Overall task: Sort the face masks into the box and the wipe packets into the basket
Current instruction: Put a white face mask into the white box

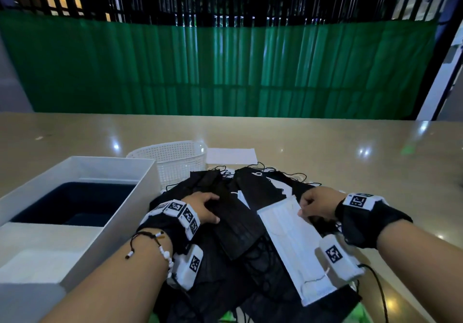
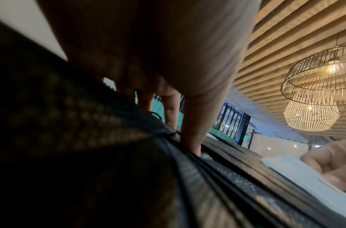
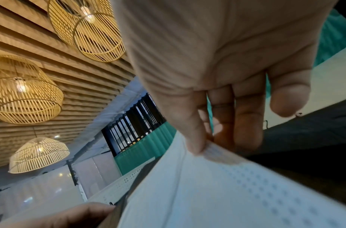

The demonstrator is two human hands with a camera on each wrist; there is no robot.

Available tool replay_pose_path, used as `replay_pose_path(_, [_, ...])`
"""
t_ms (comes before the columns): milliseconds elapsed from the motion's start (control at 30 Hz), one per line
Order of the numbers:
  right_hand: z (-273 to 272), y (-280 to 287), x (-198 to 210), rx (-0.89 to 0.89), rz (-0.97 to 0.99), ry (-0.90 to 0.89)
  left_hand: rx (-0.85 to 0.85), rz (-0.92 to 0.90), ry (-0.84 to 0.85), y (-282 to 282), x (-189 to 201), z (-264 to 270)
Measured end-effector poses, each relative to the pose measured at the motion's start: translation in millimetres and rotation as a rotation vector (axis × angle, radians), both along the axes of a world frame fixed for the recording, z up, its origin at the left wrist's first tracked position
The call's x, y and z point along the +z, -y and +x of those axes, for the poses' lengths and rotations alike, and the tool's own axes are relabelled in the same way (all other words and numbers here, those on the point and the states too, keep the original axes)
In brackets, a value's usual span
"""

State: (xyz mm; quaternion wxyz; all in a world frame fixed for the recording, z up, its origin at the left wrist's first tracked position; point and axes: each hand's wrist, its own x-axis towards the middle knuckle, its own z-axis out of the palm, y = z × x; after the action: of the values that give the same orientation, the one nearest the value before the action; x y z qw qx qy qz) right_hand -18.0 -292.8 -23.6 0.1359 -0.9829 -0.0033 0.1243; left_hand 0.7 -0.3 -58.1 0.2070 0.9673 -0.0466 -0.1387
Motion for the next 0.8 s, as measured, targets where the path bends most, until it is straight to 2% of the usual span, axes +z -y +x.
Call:
replay_pose_path(167, [5, -5, 20, -0.022, 0.097, 0.242, -0.001, -0.016, 0.007, -2, -2, 2])
replay_pose_path(233, [10, -6, 33, -0.073, 0.273, 0.317, 0.003, -0.041, -0.005, -1, 3, 1])
replay_pose_path(300, [11, -10, 47, -0.119, 0.529, 0.33, 0.022, -0.111, 0.033, 4, 12, -2])
replay_pose_path(367, [8, -17, 61, -0.123, 0.726, 0.306, 0.06, -0.258, 0.104, 12, 27, -6])
replay_pose_path(433, [4, -26, 72, -0.074, 0.878, 0.281, 0.057, -0.483, 0.092, 24, 42, -10])
replay_pose_path(533, [1, -43, 78, -0.018, 1.058, 0.231, 0.031, -0.863, -0.14, 44, 57, -21])
replay_pose_path(600, [1, -57, 74, -0.011, 1.124, 0.212, 0.02, -0.991, -0.228, 49, 57, -27])
replay_pose_path(667, [3, -68, 66, 0.003, 1.15, 0.198, 0.005, -1.053, -0.234, 49, 48, -29])
replay_pose_path(733, [5, -73, 55, 0.004, 1.091, 0.183, 0.028, -1.103, -0.185, 44, 39, -28])
replay_pose_path(800, [10, -70, 41, -0.011, 0.948, 0.162, 0.089, -1.143, -0.15, 33, 29, -24])
